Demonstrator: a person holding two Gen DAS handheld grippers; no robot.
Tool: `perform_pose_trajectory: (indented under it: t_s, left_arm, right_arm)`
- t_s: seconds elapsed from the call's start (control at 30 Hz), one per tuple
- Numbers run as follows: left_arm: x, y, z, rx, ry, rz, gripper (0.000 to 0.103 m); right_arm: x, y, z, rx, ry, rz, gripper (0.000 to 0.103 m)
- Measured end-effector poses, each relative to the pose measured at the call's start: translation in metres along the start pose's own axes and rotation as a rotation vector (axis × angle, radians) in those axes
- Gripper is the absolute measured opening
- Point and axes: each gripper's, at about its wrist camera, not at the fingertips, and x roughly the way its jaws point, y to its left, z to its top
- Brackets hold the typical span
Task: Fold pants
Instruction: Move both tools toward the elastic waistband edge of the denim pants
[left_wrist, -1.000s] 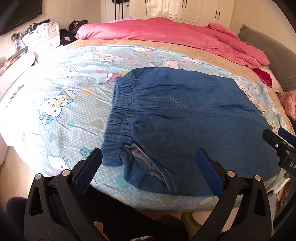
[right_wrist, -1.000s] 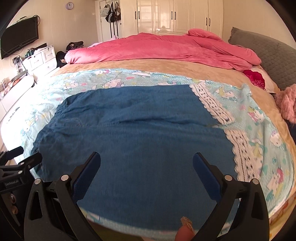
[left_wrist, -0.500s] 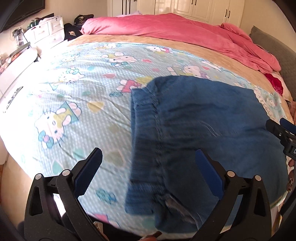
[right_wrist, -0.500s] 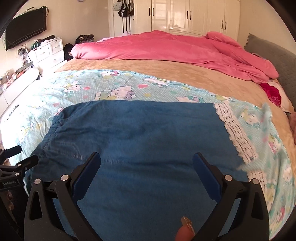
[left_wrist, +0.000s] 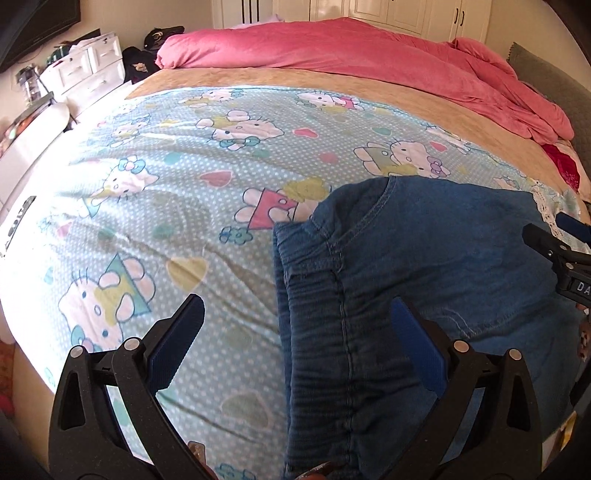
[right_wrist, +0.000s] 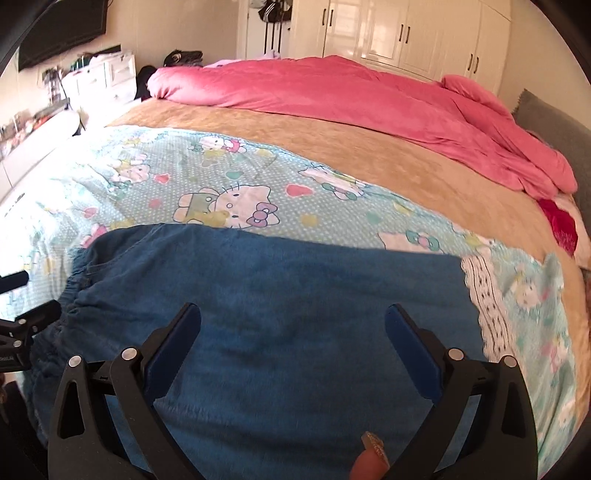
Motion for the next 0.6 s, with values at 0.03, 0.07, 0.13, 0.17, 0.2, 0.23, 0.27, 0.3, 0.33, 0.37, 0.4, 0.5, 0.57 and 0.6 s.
perform_pose_trajectory:
  t_s: [0.03,0.07,0.13,0.17,0.2,0.23,0.27,0.3,0.33,0.37,0.4,0.5,0.57,0.6]
  left_arm:
    - [0.002,-0.001,0.003,0.005,0.000,-0.002,0.094]
    - [0.005,-0.002,0.007,0.010,0.002,-0.004,0.094]
    - [0.010,-0.004,0.012,0.020,0.005,-0.003,0.094]
    - [0.013,-0.004,0.015,0.025,0.008,-0.002,0.094]
    - [0.016,-0.003,0.018,0.025,0.010,0.000,0.094]
    - [0.019,-0.002,0.021,0.024,0.014,0.001,0.094]
    - [0.022,-0.001,0.023,0.023,0.016,-0.006,0.094]
    - [0.025,0.000,0.025,0.022,0.017,-0.011,0.094]
    - [0.029,0.002,0.028,0.021,0.021,-0.012,0.094]
    - [0.032,0.003,0.030,0.018,0.024,-0.013,0.094]
    - [0.036,0.004,0.031,0.016,0.028,-0.017,0.094]
    - [0.046,0.006,0.034,0.015,0.040,-0.028,0.094]
    - [0.053,0.006,0.035,0.027,0.038,-0.040,0.094]
    - [0.055,0.007,0.036,0.029,0.037,-0.041,0.094]
  right_arm:
    - [0.004,0.001,0.003,-0.009,0.003,0.001,0.099]
    - [0.010,0.001,0.005,-0.012,0.013,0.006,0.099]
    - [0.023,0.002,0.011,-0.013,0.035,0.021,0.099]
    - [0.027,0.003,0.013,-0.020,0.039,0.022,0.099]
    - [0.032,0.004,0.015,-0.031,0.041,0.019,0.099]
    - [0.038,0.004,0.018,-0.036,0.047,0.014,0.099]
    - [0.042,0.004,0.019,-0.036,0.053,0.017,0.099]
    - [0.046,0.003,0.021,-0.031,0.061,0.026,0.099]
    - [0.053,0.002,0.024,-0.019,0.076,0.038,0.099]
    - [0.058,0.001,0.027,-0.011,0.087,0.045,0.099]
    - [0.062,0.000,0.028,-0.007,0.095,0.047,0.099]
    - [0.072,0.002,0.036,-0.008,0.107,0.045,0.099]
    - [0.078,0.006,0.041,-0.029,0.106,0.041,0.099]
    - [0.081,0.009,0.044,-0.046,0.110,0.044,0.099]
